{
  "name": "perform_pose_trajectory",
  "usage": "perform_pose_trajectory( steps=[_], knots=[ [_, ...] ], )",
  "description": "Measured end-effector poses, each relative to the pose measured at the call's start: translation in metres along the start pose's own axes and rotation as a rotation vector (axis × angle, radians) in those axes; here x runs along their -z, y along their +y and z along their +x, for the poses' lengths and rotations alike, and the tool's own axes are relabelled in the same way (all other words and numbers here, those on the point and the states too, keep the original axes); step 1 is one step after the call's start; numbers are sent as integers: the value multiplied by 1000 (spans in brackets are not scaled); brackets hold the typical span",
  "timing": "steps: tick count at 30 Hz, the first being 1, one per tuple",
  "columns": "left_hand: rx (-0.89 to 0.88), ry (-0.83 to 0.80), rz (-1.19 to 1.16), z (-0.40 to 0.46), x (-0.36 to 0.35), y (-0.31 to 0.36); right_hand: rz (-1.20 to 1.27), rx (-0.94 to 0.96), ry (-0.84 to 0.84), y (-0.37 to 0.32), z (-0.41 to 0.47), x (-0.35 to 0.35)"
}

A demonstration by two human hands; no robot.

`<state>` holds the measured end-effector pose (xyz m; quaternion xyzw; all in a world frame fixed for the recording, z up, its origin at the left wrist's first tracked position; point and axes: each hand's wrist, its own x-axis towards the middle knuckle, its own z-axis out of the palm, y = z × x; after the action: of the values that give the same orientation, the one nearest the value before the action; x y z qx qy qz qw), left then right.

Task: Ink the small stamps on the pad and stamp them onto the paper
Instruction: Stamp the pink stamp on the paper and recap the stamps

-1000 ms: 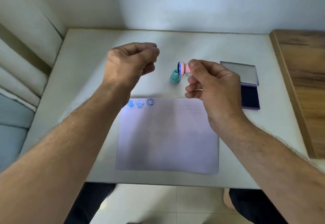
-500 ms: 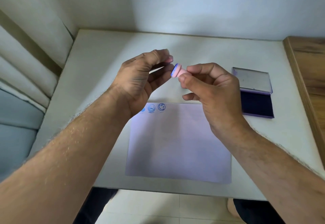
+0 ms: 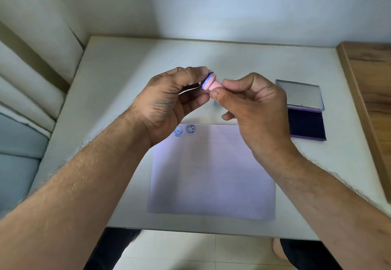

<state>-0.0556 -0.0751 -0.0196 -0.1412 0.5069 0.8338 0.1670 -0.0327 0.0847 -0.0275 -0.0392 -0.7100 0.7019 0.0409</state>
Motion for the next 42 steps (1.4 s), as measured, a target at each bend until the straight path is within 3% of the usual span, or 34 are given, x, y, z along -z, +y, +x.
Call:
perform_pose_trajectory(
  steps=[5,10,18,23,34,38,42],
  knots=[
    [-12,-22,67,1,1,1,-117,77,31,1,0,-1],
    [-17,-82,109,0,2,1,-385,333,85,3,-3,2],
    [-31,-121,141,1,6,-1,-538,539,113,9,-3,7],
    [-95,-152,155,2,10,-1,-454,416,73,2,0,12],
    [-205,-172,258,1,11,0,86,-158,-61,-7,10,12],
    [-310,-173,465,-2,6,1,203,-374,-75,-5,13,14],
    [-438,-81,756,-6,0,-2,184,-359,-46,-3,14,16]
  ],
)
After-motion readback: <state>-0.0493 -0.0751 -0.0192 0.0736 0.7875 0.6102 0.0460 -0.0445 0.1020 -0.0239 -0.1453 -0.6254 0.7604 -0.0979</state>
